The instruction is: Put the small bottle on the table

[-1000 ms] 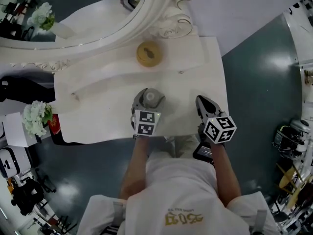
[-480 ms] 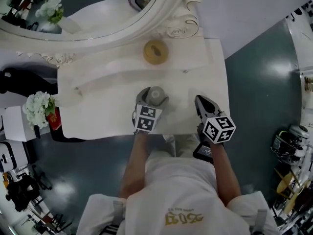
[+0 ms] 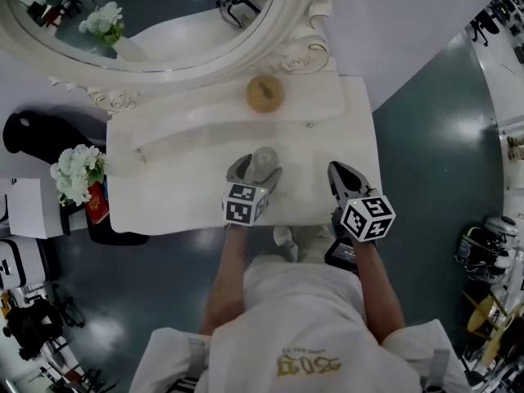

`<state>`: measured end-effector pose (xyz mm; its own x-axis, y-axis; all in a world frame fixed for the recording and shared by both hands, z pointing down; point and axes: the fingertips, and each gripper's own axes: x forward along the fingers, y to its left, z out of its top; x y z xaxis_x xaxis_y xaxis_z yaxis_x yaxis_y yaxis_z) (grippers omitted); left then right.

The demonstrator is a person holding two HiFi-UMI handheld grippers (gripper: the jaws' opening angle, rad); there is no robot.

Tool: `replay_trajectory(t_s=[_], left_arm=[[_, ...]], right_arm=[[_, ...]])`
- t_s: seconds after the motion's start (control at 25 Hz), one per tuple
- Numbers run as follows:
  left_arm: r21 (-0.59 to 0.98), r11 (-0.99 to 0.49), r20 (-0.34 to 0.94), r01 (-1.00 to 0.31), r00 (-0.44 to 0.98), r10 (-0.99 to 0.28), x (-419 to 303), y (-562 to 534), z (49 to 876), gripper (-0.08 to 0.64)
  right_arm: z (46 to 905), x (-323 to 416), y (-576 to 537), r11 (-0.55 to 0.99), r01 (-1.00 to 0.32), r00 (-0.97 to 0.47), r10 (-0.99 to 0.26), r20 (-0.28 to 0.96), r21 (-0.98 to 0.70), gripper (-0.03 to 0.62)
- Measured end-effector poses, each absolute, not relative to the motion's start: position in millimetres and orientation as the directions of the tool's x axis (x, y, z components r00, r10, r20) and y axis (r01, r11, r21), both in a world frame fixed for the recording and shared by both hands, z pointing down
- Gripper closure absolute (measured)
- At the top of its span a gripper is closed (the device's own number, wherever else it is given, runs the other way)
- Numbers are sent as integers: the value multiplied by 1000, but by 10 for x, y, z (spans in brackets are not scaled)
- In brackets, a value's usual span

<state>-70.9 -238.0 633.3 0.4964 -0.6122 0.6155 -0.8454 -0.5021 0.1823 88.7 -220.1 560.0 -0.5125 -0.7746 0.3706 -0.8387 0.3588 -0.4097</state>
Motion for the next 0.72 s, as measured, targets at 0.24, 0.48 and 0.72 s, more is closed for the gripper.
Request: replay_trajectory(t_s=[0.24,0.48,0.72], left_arm=[[182,-473,564,-862,486,-667,-785,-2272,6005,223],[214,-483,477,-849,523,-707,-792,-2176,5595,305],[188,-491,420,-851,522,-743,-891,-2079,5364,371]], right_arm=[[5247,809,-2132,396,-812,-527,-813,249,-428,580],[4957,752,-2036,428,-801,-526,-837,151,-419,580],[4988,638,-1931,414,-830,-509,-836,203,-375,580]])
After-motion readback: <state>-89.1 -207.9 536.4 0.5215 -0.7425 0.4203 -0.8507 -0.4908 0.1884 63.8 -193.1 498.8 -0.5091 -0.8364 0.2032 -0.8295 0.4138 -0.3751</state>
